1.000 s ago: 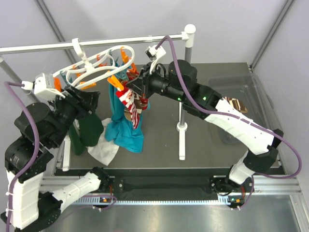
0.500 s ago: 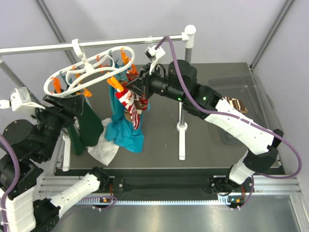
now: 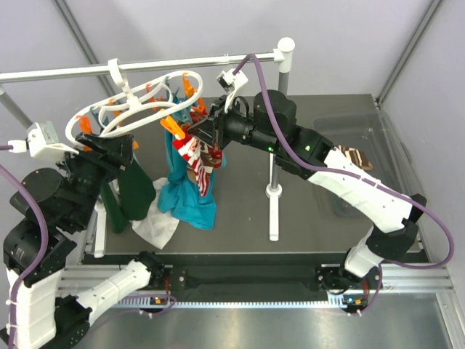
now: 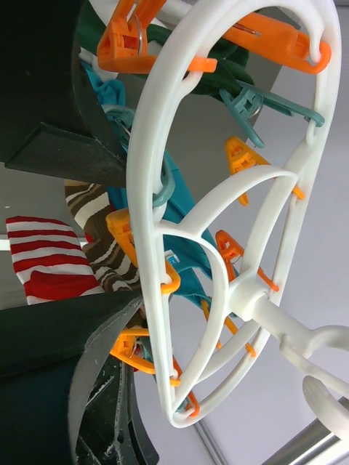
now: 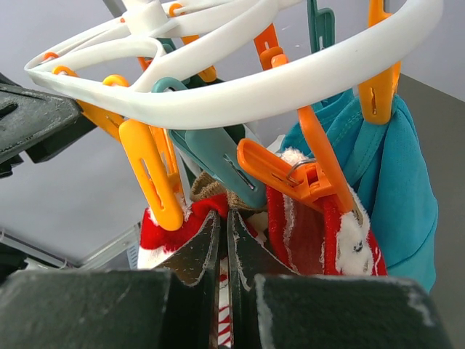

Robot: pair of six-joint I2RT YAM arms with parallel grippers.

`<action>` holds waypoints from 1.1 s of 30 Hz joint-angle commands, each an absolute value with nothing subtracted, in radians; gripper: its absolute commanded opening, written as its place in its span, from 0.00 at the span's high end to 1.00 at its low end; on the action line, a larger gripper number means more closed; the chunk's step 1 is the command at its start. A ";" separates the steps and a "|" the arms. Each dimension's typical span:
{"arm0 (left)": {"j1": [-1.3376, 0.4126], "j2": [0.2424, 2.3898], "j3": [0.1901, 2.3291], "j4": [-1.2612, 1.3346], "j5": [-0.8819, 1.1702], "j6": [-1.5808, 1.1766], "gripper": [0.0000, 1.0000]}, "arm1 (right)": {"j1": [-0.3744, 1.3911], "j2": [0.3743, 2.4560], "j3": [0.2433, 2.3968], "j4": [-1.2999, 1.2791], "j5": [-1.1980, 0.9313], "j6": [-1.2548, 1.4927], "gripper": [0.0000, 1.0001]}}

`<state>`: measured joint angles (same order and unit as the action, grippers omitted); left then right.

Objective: Clip the socks to the hanger
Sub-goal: Open the clamp at the hanger.

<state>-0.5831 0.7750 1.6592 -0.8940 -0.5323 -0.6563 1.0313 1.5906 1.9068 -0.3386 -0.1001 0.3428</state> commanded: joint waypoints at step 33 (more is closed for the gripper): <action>-0.584 0.755 1.598 -0.755 -0.561 -0.586 1.00 | 1.023 1.488 1.887 -0.438 -0.127 0.276 0.44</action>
